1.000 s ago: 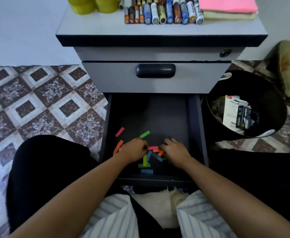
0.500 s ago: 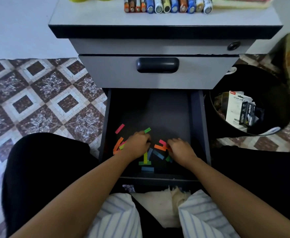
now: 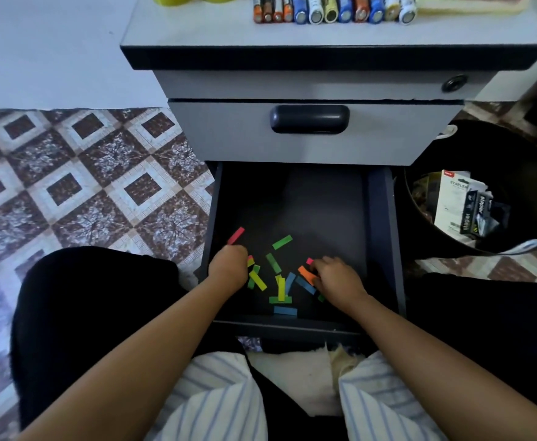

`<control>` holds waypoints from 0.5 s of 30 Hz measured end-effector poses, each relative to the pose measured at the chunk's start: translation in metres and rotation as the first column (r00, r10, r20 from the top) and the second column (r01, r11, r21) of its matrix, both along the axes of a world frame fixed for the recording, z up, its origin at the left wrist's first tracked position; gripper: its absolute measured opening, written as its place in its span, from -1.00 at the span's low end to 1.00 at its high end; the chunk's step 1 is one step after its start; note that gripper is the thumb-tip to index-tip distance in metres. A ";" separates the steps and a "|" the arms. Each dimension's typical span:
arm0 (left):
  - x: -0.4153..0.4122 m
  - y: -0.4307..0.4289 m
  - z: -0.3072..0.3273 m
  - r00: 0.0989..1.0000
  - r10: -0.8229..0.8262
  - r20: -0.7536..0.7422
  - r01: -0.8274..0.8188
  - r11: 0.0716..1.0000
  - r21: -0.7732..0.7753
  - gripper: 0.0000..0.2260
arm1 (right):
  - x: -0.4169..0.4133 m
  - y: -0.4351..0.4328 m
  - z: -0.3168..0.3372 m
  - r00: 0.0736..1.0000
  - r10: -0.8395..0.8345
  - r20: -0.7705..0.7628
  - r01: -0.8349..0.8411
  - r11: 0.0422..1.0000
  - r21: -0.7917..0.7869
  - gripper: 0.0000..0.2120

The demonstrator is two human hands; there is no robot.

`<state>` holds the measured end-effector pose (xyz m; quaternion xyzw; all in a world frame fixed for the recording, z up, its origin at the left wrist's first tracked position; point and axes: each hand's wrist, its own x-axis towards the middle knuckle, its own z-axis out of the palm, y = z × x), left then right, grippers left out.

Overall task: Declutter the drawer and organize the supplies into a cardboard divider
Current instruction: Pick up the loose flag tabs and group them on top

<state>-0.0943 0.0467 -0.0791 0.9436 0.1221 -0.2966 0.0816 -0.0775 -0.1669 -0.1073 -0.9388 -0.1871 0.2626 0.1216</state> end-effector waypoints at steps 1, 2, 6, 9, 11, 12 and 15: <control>-0.001 -0.001 -0.001 1.000 -0.022 -0.010 0.022 1.000 0.018 -0.84 | 0.000 0.000 0.000 1.000 -0.005 0.007 0.005 1.000 -0.012 -0.74; -0.002 -0.001 -0.002 0.999 -0.038 -0.011 0.039 0.999 0.038 -0.83 | -0.001 0.001 0.000 1.000 -0.022 0.006 0.022 1.000 -0.012 -0.78; -0.009 -0.006 -0.007 0.998 -0.064 0.007 0.062 0.992 0.109 -0.79 | -0.004 0.002 -0.002 0.994 -0.112 -0.018 0.112 0.994 0.013 -0.82; -0.013 -0.007 -0.008 0.999 -0.012 0.047 0.008 0.996 0.087 -0.78 | -0.005 0.003 -0.002 0.976 -0.212 -0.053 0.214 0.975 0.053 -0.92; -0.013 -0.007 -0.009 0.997 0.051 0.066 -0.051 0.999 0.000 -0.82 | -0.004 0.000 -0.002 0.954 -0.282 -0.107 0.292 0.951 0.099 -0.95; -0.013 -0.006 -0.009 0.993 0.102 0.065 -0.098 0.993 -0.071 -0.84 | -0.004 -0.002 -0.001 0.943 -0.305 -0.131 0.321 0.938 0.128 -0.95; -0.012 -0.003 -0.011 0.970 0.239 0.033 -0.222 0.937 -0.271 -0.84 | -0.001 -0.001 0.001 0.933 -0.316 -0.173 0.348 0.914 0.208 -0.85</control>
